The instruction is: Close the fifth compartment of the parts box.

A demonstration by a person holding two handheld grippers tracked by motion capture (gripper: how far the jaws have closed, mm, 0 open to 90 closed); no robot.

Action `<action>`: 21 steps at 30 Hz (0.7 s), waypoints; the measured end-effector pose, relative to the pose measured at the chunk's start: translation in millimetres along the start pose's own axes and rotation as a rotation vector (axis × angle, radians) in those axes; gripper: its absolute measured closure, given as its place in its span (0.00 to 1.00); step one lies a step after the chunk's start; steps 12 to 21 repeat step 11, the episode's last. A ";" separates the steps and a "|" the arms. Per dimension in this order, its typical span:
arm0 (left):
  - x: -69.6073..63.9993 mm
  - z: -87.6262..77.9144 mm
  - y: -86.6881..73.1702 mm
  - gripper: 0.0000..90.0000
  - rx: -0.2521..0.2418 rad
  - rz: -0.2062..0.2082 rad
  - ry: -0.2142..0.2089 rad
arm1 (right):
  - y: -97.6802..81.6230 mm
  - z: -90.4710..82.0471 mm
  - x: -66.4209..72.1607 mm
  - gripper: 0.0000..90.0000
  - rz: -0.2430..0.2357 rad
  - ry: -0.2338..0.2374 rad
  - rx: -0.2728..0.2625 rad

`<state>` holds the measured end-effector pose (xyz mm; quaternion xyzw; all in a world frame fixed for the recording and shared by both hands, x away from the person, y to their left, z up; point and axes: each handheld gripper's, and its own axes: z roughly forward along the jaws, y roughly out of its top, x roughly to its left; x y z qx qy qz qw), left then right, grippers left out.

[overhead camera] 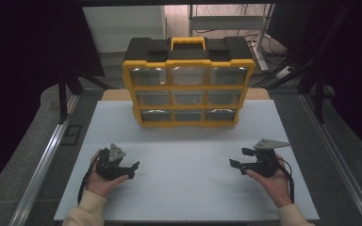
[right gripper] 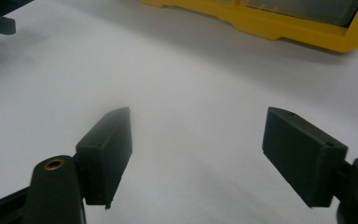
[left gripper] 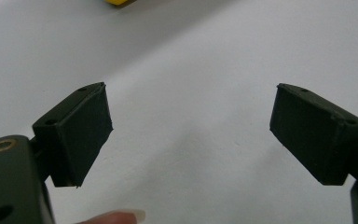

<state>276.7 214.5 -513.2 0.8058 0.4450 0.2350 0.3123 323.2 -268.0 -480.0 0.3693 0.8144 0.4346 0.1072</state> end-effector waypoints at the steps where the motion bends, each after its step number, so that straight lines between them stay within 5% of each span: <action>1: -0.2 0.1 0.0 0.15 0.000 0.001 0.001 | -0.2 0.7 0.0 0.26 -0.001 0.000 0.002; 21: -0.8 0.6 0.3 0.14 0.000 0.009 -0.007 | -0.6 3.9 1.0 0.18 -0.017 -0.010 0.012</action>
